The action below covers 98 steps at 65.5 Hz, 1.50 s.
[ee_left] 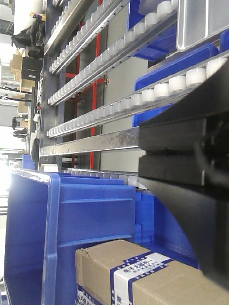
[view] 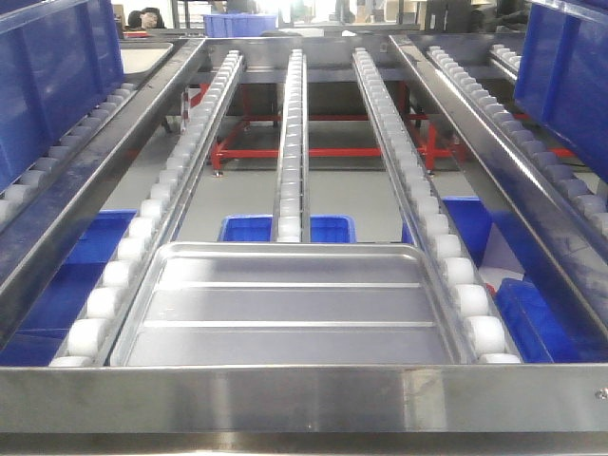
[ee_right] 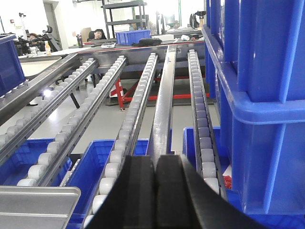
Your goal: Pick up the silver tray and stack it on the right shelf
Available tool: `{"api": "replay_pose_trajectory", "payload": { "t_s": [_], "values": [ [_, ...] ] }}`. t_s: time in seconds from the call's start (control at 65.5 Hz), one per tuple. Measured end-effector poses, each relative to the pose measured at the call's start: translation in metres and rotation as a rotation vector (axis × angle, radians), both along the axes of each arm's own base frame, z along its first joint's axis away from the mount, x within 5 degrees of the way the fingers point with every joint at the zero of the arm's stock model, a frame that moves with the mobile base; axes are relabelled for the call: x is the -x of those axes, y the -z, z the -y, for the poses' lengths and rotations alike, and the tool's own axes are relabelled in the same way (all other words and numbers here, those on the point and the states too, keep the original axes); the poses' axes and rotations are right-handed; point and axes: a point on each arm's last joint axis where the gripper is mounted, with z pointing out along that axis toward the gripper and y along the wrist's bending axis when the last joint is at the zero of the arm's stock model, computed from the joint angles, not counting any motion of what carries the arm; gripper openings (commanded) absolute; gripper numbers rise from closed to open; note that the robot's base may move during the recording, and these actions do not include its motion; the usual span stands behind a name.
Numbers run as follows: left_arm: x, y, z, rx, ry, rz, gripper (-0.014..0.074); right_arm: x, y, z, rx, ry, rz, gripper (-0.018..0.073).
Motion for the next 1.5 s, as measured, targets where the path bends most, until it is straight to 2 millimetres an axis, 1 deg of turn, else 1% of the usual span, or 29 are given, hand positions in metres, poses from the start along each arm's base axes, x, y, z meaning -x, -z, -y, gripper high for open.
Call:
{"api": "replay_pose_trajectory", "payload": {
  "t_s": [0.733, 0.81, 0.886, 0.978, 1.069, 1.146, 1.222, 1.314, 1.406, 1.497],
  "values": [
    [0.000, 0.000, 0.000, 0.000, 0.000, 0.000, -0.0091, 0.000, -0.001, 0.000, 0.000, 0.000, 0.007, 0.0049],
    [0.000, 0.000, 0.000, 0.000, 0.000, -0.004, -0.0091, 0.000, -0.001, 0.000, -0.021, -0.003, 0.009, 0.0049],
    [0.000, 0.002, 0.000, -0.005, 0.001, -0.049, -0.0091, 0.000, 0.000, 0.000, -0.032, -0.005, -0.024, 0.0049],
    [0.002, -0.010, 0.000, -0.014, 0.002, -0.132, -0.0091, -0.002, -0.008, 0.000, -0.037, -0.005, -0.079, 0.0049],
    [0.000, -0.026, 0.000, -0.025, 0.003, -0.230, -0.0091, -0.009, -0.017, 0.000, -0.034, -0.003, -0.175, 0.0049],
    [-0.005, -0.041, 0.001, -0.030, 0.005, -0.310, -0.0091, -0.019, -0.026, -0.001, -0.029, -0.001, -0.299, 0.0049],
    [-0.015, -0.055, 0.003, -0.021, 0.013, -0.421, -0.0091, -0.030, -0.036, -0.001, -0.024, 0.002, -0.422, 0.0049],
    [-0.031, -0.069, 0.006, -0.013, 0.026, -0.596, -0.0091, -0.048, -0.043, -0.002, -0.014, 0.006, -0.634, 0.0049],
    [-0.048, -0.071, 0.011, -0.008, 0.042, -0.809, -0.0091, -0.065, -0.044, -0.003, -0.003, 0.012, -0.886, 0.0049],
    [-0.064, -0.062, 0.015, 0.015, 0.057, -0.957, -0.0091, -0.080, -0.038, -0.004, 0.003, 0.016, -1.065, 0.0049]
  ]
}}
